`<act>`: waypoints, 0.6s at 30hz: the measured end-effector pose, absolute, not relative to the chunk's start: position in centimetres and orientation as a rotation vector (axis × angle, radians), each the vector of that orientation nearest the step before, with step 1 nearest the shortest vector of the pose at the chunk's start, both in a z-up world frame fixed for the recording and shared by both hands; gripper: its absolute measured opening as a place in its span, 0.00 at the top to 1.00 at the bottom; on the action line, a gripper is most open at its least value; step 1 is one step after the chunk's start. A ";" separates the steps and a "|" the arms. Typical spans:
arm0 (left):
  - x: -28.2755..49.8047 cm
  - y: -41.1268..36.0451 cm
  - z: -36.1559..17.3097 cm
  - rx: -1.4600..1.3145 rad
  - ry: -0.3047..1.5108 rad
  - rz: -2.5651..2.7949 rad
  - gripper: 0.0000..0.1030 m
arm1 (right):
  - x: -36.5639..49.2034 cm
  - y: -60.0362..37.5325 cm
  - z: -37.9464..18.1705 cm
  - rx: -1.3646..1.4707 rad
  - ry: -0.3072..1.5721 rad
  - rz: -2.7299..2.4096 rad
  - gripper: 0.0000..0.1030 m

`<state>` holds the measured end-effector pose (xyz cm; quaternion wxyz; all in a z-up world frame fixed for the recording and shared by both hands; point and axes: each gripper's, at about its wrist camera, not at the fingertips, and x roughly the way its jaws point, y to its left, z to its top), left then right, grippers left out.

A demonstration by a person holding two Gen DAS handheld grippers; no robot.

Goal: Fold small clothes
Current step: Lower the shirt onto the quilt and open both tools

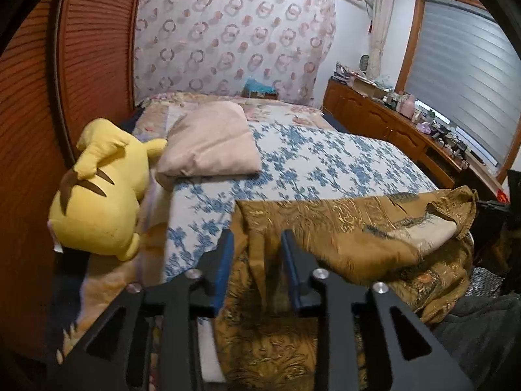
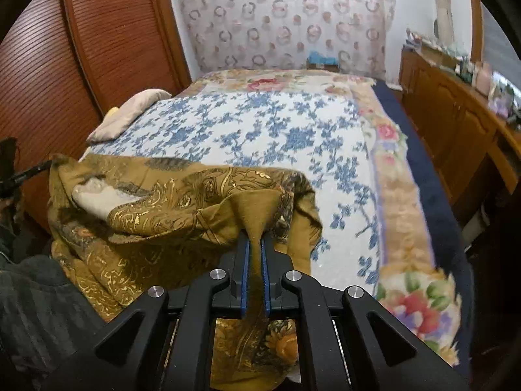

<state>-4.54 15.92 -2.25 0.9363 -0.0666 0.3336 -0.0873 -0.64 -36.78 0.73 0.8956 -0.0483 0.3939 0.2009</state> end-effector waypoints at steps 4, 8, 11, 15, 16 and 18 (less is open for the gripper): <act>-3.6 16.6 -1.7 -0.117 0.668 -0.164 0.56 | -0.5 -37.1 2.1 -0.128 0.765 0.395 0.78; -1.2 16.4 -1.9 -0.090 0.678 -0.174 0.55 | 1.2 -37.6 2.3 -0.133 0.751 0.371 0.55; 0.8 16.2 -2.3 -0.075 0.691 -0.179 0.55 | 2.8 -37.6 1.8 -0.138 0.760 0.364 0.53; 3.4 15.9 -3.4 -0.057 0.724 -0.180 0.54 | 5.5 -37.6 0.0 -0.134 0.783 0.349 0.53; 3.9 15.9 -3.7 -0.054 0.733 -0.177 0.54 | 5.9 -37.6 -0.3 -0.130 0.789 0.351 0.53; 5.0 15.9 -4.5 -0.046 0.762 -0.167 0.54 | 6.9 -37.6 -1.2 -0.117 0.807 0.353 0.53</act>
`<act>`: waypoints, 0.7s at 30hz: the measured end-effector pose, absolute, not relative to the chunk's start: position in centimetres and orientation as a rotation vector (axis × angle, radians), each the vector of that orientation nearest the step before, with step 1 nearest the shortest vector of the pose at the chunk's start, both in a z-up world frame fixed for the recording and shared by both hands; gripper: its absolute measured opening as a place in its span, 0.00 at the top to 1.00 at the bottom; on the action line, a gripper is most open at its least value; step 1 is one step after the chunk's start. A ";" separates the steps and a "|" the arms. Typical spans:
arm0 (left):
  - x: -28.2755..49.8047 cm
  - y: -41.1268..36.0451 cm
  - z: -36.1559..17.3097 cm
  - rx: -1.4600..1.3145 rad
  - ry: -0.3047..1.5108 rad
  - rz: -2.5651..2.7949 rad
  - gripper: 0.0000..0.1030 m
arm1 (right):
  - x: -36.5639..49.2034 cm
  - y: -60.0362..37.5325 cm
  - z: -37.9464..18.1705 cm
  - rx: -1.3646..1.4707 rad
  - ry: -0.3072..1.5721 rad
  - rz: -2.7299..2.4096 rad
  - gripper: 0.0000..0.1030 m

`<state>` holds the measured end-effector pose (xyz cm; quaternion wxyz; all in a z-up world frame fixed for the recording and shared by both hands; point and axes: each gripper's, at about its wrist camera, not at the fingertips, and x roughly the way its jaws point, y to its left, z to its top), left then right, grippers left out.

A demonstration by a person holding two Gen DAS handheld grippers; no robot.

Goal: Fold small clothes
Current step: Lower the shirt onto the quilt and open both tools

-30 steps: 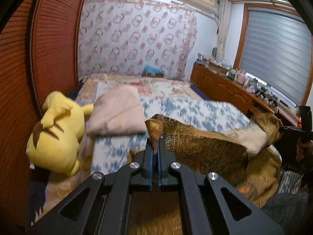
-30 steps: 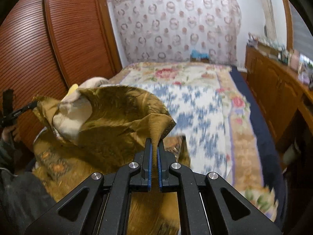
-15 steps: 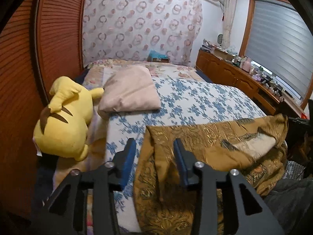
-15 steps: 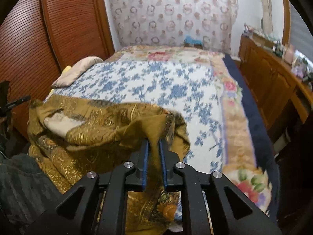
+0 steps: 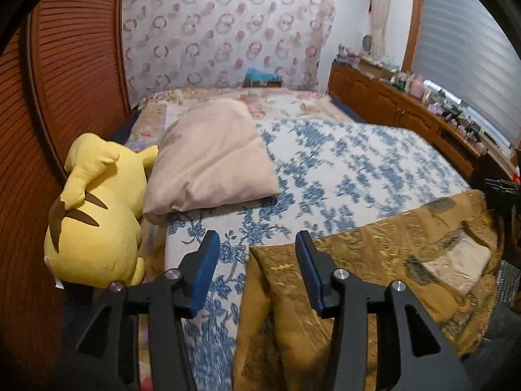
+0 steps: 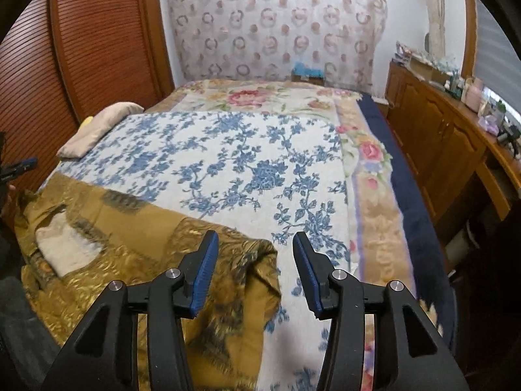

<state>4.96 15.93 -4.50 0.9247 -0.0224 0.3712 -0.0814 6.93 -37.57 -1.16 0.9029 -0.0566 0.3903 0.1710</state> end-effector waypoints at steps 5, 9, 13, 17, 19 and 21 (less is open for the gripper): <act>6.4 15.7 -6.2 -0.029 0.819 -0.170 0.54 | 8.2 -36.8 -2.9 -0.096 0.850 0.396 0.53; 6.6 15.3 -6.9 -0.020 0.846 -0.177 0.54 | 8.7 -36.5 -4.3 -0.101 0.889 0.404 0.49; 7.0 15.3 -7.5 -0.015 0.875 -0.172 0.54 | 9.0 -36.5 -5.3 -0.118 0.916 0.390 0.48; 7.2 15.3 -8.1 -0.018 0.894 -0.166 0.54 | 9.5 -36.4 -6.3 -0.132 0.943 0.374 0.43; 7.3 15.4 -8.3 -0.027 0.900 -0.164 0.54 | 9.4 -36.3 -6.4 -0.139 0.934 0.372 0.42; 7.3 15.4 -8.4 -0.032 0.899 -0.163 0.54 | 9.4 -36.2 -6.4 -0.145 0.935 0.369 0.41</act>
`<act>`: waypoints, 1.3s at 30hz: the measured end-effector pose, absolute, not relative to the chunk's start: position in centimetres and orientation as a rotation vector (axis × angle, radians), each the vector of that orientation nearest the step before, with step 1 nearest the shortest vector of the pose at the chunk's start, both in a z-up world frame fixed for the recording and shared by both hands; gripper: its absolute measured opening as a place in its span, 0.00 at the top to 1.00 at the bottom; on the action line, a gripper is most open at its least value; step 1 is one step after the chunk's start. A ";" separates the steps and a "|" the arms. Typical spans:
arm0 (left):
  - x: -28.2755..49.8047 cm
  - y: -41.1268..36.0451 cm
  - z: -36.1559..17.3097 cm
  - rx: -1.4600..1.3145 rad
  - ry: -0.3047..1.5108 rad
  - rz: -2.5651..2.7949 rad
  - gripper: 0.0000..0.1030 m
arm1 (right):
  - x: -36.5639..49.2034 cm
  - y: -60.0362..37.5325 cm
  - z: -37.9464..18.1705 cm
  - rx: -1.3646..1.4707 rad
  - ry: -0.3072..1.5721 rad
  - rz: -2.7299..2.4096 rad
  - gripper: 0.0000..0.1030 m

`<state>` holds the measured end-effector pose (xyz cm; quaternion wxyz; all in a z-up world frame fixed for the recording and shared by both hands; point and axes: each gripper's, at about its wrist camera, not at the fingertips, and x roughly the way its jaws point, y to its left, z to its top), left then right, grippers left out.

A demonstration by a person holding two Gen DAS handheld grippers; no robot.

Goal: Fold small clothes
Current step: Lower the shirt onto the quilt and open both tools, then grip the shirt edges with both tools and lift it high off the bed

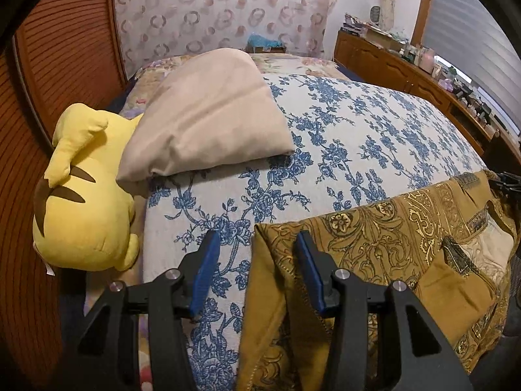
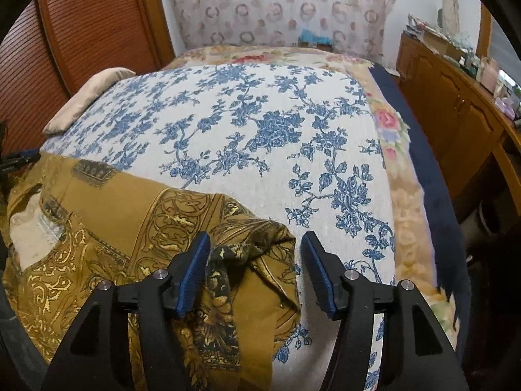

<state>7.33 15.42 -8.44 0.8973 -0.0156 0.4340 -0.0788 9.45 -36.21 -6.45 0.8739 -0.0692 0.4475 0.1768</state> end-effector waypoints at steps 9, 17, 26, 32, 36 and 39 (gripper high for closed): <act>7.1 15.1 -8.5 -0.026 0.885 -0.177 0.61 | 9.2 -35.5 -6.5 -0.168 0.928 0.395 0.41; 6.2 14.0 -7.8 -0.024 0.872 -0.255 0.98 | 8.4 -35.4 -6.1 -0.112 0.911 0.497 0.87; 0.9 13.1 2.2 -0.074 0.576 -0.290 0.99 | 4.0 -34.5 3.7 -0.073 0.654 0.553 0.91; -0.2 12.8 12.1 -0.061 0.350 -0.319 0.99 | 1.3 -32.0 13.7 -0.148 0.453 0.591 0.91; -0.3 13.4 18.1 -0.071 0.224 -0.310 0.99 | 0.6 -31.3 20.0 -0.173 0.328 0.586 0.91; -1.1 14.1 22.1 -0.061 0.142 -0.287 0.99 | -0.2 -31.2 23.9 -0.185 0.248 0.579 0.91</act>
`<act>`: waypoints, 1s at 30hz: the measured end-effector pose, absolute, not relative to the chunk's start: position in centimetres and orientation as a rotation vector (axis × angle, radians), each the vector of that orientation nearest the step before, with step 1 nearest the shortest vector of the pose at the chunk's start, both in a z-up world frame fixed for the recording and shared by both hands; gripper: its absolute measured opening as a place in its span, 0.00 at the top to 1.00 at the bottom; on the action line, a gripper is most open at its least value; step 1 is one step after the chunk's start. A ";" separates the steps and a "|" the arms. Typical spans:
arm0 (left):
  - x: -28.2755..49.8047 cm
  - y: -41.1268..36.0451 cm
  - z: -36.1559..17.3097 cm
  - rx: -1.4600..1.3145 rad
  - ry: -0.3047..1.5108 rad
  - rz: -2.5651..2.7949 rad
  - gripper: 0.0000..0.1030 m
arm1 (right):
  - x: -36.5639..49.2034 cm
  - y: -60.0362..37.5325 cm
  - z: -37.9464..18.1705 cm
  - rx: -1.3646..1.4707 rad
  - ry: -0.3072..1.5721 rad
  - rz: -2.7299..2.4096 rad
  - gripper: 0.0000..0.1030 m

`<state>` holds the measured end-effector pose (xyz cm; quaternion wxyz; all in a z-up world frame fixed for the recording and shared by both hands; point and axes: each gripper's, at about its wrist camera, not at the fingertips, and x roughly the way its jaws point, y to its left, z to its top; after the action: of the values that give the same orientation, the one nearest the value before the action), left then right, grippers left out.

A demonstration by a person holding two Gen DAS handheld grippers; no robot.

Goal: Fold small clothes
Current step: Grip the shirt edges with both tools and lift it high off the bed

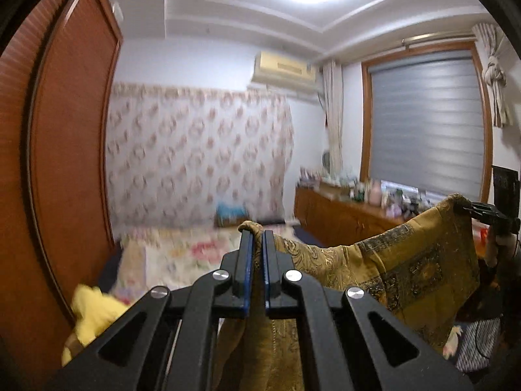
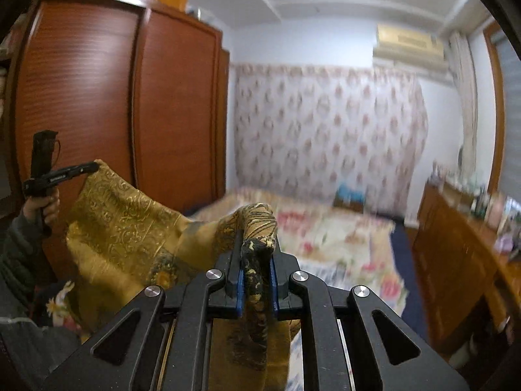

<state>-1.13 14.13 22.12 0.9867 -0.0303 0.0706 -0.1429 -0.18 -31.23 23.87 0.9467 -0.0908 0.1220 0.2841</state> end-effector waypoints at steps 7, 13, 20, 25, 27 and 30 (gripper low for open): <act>-3.2 15.7 28.4 -0.007 0.010 -0.230 0.99 | -2.2 -31.7 31.0 -0.200 0.124 0.524 0.91; -4.1 17.0 30.8 0.010 -0.047 -0.205 0.99 | -3.6 -32.2 35.2 -0.214 0.069 0.474 0.91; -3.7 17.4 30.6 0.017 -0.055 -0.181 0.99 | -3.9 -32.9 35.5 -0.254 0.071 0.421 0.91; 1.1 16.9 28.9 0.028 0.034 -0.163 0.98 | 1.0 -33.1 33.4 -0.265 0.153 0.380 0.91; 3.8 16.6 26.9 0.031 0.079 -0.157 0.98 | 3.2 -33.1 31.7 -0.262 0.196 0.373 0.91; 8.8 16.2 23.0 0.031 0.156 -0.154 0.98 | 7.9 -33.5 27.6 -0.256 0.264 0.384 0.91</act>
<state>8.76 16.17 22.98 0.9939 0.0157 0.0780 -0.0770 7.93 -33.47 27.62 0.9649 -0.1265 0.1304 0.1899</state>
